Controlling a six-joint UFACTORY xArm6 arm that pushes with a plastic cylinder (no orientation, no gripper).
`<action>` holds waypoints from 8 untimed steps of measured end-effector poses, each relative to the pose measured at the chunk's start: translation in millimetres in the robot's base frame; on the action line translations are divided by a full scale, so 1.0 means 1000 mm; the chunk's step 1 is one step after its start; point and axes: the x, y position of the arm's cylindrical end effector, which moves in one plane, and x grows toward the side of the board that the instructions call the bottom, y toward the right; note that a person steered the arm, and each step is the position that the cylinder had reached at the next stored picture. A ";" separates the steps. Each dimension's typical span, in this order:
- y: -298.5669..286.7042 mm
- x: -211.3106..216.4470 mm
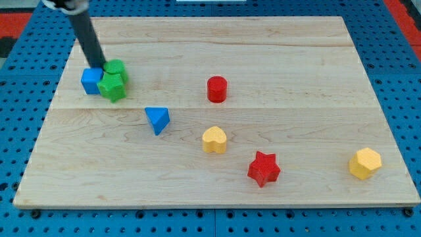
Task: Place the red circle in between the green circle and blue triangle
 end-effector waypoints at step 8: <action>0.217 0.007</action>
